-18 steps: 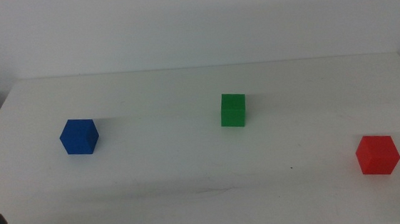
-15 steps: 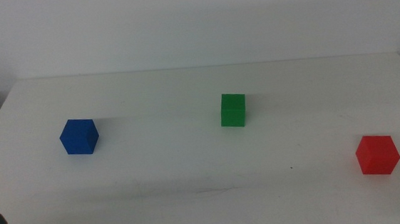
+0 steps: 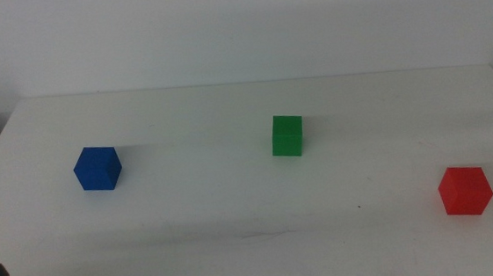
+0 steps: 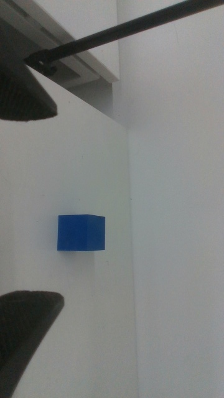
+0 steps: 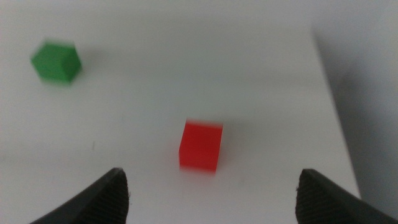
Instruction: Stack red cubes first, then green, then blue cubes in a specific spot.
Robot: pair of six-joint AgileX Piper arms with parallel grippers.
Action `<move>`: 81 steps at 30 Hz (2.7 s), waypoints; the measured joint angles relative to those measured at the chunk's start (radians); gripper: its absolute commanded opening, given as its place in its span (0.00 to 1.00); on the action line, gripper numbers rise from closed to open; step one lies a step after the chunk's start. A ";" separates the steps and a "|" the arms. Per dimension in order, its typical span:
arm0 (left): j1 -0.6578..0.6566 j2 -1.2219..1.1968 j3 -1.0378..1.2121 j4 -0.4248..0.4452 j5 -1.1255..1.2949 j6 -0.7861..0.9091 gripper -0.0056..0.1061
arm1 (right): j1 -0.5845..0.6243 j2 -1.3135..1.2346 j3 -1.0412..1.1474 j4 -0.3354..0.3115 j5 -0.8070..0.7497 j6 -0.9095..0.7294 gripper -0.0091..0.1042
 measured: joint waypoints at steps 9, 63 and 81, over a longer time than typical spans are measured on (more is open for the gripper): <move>0.000 0.000 0.000 0.000 0.000 0.000 0.89 | 0.000 0.380 -0.333 0.098 0.319 0.000 0.73; 0.000 0.000 0.000 0.000 0.000 0.000 0.89 | 0.083 1.309 -0.540 -0.134 0.114 0.340 0.07; 0.000 0.000 0.000 0.000 0.000 0.000 0.89 | 0.552 1.398 -0.949 -0.175 0.397 0.723 0.07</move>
